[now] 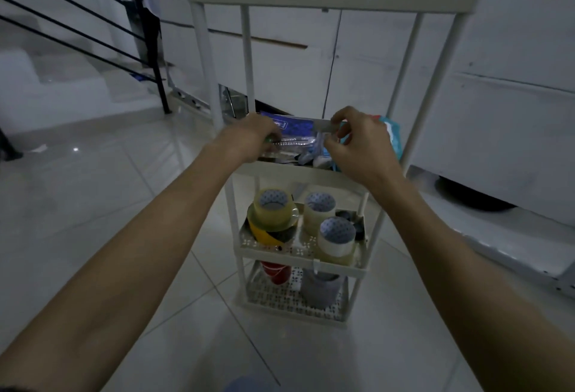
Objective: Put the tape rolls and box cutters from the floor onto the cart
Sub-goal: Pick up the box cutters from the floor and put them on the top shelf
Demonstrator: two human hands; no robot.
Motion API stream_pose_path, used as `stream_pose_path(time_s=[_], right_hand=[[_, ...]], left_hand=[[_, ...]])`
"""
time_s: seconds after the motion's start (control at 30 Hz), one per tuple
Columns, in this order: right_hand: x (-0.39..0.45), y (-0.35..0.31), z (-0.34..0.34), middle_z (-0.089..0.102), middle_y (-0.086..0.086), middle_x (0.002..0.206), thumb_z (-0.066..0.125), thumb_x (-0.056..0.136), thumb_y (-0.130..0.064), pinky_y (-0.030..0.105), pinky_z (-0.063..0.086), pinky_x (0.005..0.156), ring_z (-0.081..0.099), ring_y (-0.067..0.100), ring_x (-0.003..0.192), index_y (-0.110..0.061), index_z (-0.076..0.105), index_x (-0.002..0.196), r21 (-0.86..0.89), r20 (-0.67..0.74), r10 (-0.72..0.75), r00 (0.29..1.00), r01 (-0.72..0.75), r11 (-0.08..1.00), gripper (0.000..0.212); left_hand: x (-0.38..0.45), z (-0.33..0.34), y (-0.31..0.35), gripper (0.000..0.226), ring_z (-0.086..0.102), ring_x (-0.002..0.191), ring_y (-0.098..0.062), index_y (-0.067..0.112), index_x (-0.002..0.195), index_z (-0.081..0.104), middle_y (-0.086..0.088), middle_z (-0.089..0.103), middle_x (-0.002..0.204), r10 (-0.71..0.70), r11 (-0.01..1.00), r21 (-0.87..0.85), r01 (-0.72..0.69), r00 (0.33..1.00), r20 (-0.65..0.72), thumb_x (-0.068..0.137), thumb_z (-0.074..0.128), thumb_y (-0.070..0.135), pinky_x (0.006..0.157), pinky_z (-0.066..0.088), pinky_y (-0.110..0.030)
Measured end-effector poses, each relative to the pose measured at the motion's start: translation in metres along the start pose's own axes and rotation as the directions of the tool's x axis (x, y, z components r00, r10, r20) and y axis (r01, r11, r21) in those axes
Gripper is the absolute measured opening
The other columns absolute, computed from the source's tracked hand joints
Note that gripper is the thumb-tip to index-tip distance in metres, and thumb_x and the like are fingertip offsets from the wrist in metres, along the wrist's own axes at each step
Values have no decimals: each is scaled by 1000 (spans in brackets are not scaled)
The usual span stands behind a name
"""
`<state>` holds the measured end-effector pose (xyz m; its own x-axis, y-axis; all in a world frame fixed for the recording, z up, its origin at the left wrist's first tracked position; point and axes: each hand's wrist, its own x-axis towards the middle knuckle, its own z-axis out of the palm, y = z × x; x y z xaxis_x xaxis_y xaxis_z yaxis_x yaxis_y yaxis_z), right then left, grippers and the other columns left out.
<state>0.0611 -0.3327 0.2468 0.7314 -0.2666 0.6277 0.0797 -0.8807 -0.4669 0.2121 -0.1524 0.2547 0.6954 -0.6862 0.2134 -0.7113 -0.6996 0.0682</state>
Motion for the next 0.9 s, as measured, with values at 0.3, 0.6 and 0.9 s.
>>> stream_pose_path(time_s=[0.3,0.6,0.9], right_hand=[[8,-1,5,68,2,102,64,90,-31,41,56,79,63,22,89,-18,69,105,-88,49,-53,997,58,994,20],[16,-7,16,70,2,113,64,93,-38,44,50,93,62,25,106,-23,69,106,-258,216,-77,973,133,957,21],[5,3,17,71,-1,90,61,91,-32,42,55,75,63,19,84,-20,72,95,-115,72,-153,986,160,980,17]], left_hand=[[5,4,-1,42,67,111,-35,11,131,70,-17,62,130,-117,991,59,117,993,2,90,71,1,94,54,-36],[-5,0,9,28,61,93,-18,33,123,75,-2,72,112,-26,998,-50,24,999,-32,98,69,24,82,54,-35],[-58,14,16,19,69,85,-2,19,108,79,6,75,97,-68,889,-434,-146,895,-441,91,75,14,79,58,-20]])
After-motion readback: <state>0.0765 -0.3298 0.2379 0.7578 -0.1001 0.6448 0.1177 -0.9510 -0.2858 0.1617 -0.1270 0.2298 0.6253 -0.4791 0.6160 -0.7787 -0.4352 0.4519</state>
